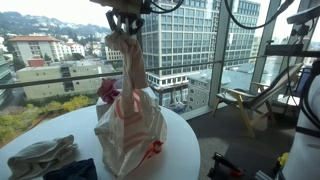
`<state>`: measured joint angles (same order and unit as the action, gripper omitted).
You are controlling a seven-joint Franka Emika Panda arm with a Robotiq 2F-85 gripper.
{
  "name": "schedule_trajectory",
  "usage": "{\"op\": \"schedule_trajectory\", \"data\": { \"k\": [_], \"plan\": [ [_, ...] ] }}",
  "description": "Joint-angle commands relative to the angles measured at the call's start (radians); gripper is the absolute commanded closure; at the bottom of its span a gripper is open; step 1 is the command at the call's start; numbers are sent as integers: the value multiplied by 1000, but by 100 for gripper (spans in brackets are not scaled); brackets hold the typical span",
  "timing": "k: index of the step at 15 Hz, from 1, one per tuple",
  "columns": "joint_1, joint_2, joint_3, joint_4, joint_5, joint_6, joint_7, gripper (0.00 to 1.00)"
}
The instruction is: Put the t-shirts on top of the white storage container.
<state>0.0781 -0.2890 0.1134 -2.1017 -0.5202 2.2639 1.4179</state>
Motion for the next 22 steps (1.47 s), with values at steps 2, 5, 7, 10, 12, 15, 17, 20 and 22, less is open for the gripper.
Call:
{"op": "schedule_trajectory", "data": {
  "k": [2, 5, 7, 10, 12, 15, 17, 20, 22],
  "plan": [
    [-4, -10, -8, 99, 247, -112, -186, 95],
    [-70, 16, 23, 117, 168, -85, -117, 95],
    [-105, 45, 31, 128, 101, -57, -71, 95],
    [-139, 92, 13, 168, 41, -40, -31, 95],
    [-160, 130, -11, 194, 22, 0, -8, 95],
    [-179, 200, -53, 243, 31, 76, -14, 95],
    [-189, 261, -83, 287, 27, 110, -10, 95],
    [-186, 342, -132, 348, 67, 154, -30, 95],
    [-179, 385, -159, 378, 105, 187, -49, 95]
  ]
}}
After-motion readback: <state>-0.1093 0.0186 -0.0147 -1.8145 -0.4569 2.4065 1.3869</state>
